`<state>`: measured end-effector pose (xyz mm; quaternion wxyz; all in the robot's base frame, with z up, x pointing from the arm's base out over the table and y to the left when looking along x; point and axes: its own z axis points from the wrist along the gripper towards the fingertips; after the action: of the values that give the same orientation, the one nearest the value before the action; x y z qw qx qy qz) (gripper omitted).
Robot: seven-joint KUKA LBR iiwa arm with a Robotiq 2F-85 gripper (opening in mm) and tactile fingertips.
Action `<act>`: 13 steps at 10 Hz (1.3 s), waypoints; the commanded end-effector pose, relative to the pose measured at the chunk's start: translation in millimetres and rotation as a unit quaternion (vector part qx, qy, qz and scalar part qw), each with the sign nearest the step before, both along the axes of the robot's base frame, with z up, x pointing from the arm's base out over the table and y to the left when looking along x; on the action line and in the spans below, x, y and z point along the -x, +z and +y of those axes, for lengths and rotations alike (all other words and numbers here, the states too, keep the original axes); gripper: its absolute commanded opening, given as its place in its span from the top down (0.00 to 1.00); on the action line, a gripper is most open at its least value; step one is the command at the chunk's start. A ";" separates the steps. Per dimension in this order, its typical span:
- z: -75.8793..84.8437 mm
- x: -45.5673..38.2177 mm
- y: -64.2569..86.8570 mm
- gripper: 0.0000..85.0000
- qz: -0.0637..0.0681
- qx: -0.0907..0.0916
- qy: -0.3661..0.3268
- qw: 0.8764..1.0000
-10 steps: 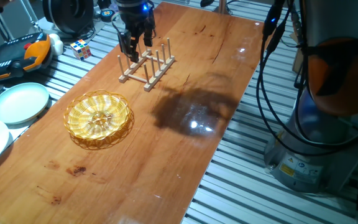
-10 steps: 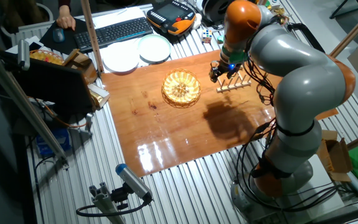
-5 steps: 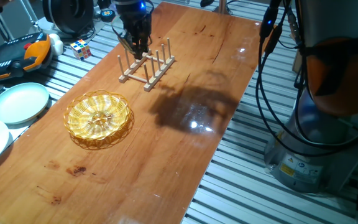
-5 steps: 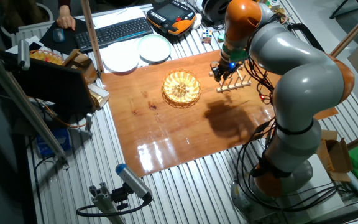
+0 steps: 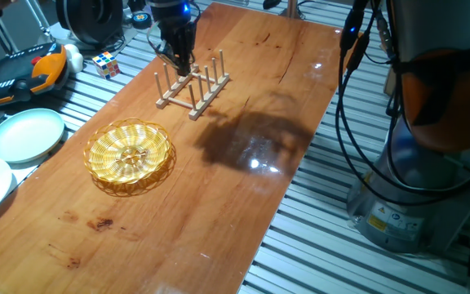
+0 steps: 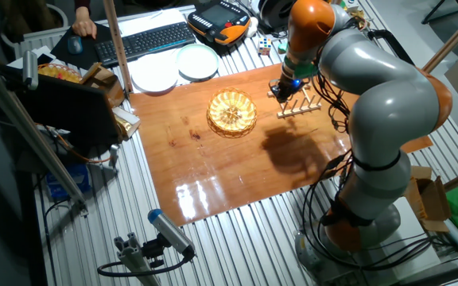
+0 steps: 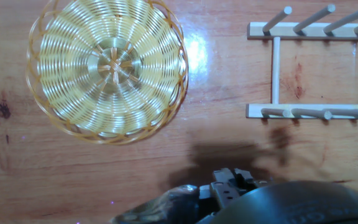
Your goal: Put the dish on the dish rack
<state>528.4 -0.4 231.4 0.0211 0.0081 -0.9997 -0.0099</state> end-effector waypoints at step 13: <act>9.2 -49.4 -66.5 0.99 -0.007 -0.047 0.023 0.999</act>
<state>577.9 8.9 164.7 0.0138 0.0317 -0.9978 -0.0568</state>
